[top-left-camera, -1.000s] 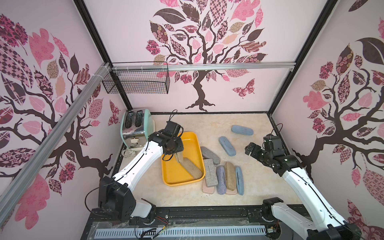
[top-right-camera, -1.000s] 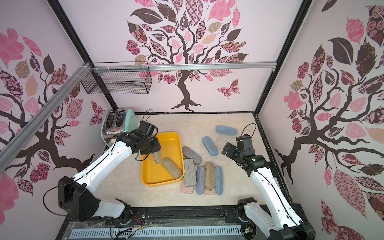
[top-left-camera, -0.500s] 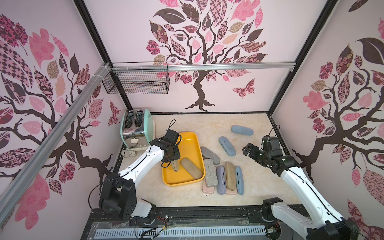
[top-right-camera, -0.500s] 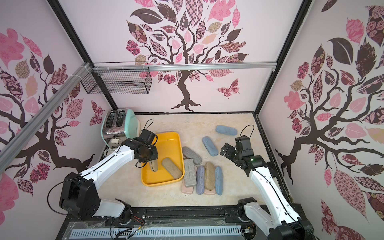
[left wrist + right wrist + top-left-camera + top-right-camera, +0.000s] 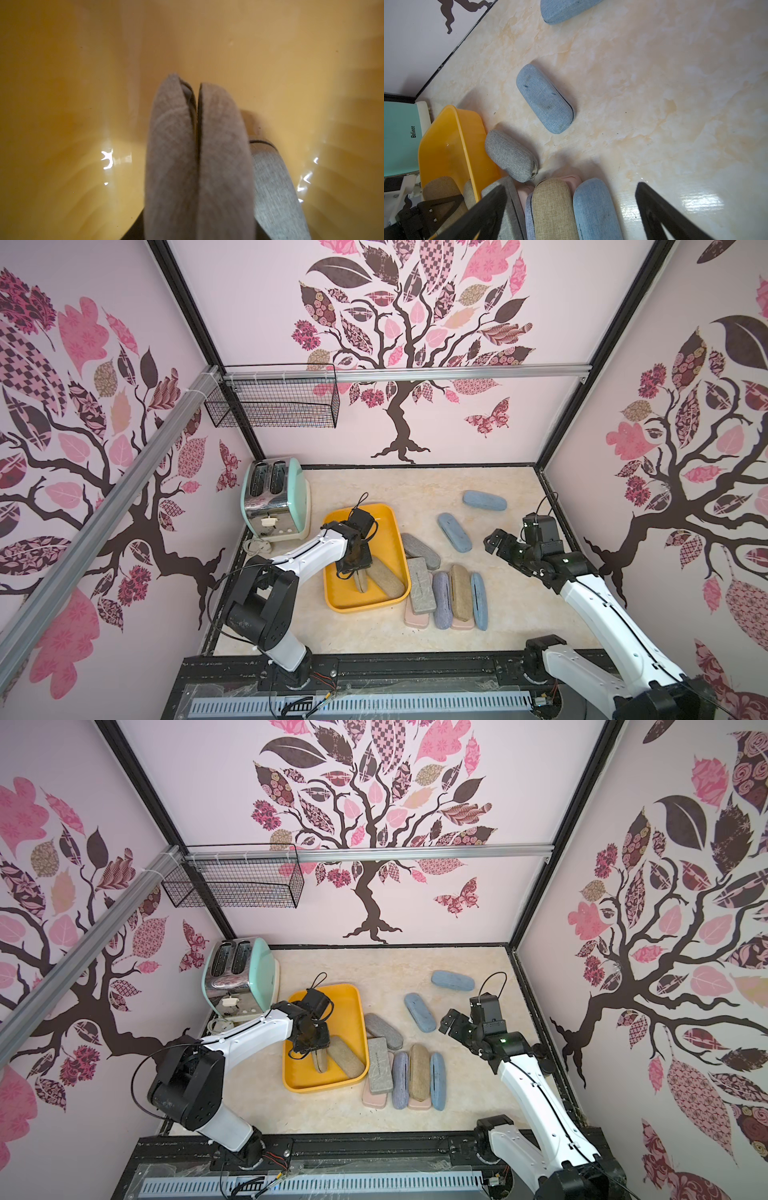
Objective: Put the glasses cases into the storage boxes
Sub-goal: Place the glasses case in the storage box.
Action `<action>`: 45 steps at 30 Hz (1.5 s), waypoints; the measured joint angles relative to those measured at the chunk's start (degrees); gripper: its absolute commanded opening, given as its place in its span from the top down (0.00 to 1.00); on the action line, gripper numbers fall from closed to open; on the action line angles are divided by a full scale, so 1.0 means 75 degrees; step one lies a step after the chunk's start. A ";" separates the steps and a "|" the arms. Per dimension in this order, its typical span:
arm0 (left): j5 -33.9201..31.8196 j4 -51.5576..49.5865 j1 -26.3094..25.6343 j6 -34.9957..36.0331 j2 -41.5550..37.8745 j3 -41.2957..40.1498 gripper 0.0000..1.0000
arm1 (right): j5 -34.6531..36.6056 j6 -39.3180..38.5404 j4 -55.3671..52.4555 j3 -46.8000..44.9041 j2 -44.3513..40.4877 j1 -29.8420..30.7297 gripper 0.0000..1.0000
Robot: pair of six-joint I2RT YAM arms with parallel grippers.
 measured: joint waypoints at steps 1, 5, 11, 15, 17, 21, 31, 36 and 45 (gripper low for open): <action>0.0058 0.0085 -0.0117 -0.0079 0.0023 0.0000 0.65 | 0.0000 0.0000 0.0000 0.0000 0.0000 0.0000 0.00; 0.0245 0.0402 -0.0254 -0.0300 0.0175 0.0003 0.66 | 0.0000 0.0000 0.0000 0.0000 0.0000 0.0000 0.00; 0.0536 0.0708 -0.0262 -0.0606 0.0236 0.0017 0.60 | 0.0000 0.0000 -0.0003 0.0000 0.0000 0.0000 0.00; 0.0822 0.0874 -0.0291 -0.0799 0.0236 -0.0003 0.40 | 0.0000 0.0000 -0.0003 0.0000 0.0000 0.0000 0.00; 0.0906 0.0924 -0.0312 -0.0822 0.0219 -0.0067 0.34 | 0.0000 0.0003 -0.0003 0.0000 0.0000 0.0000 0.00; 0.0979 0.0903 -0.0335 -0.0854 -0.0099 -0.0289 0.30 | -0.0003 0.0003 -0.0003 0.0003 0.0000 0.0000 0.00; -0.0029 -0.0207 -0.0341 -0.0341 -0.1419 0.0192 0.29 | -0.0020 -0.0009 -0.0020 0.0172 0.0000 0.0000 0.00; -0.0303 -0.0455 -0.0641 -0.0032 -0.1684 0.1043 0.31 | -0.0012 -0.0015 -0.0023 0.0201 0.0006 0.0000 0.00; 0.0414 -0.0227 -0.1955 0.0274 -0.0574 0.1961 0.39 | -0.0192 -0.0525 -0.0044 0.0586 0.1017 0.0006 0.00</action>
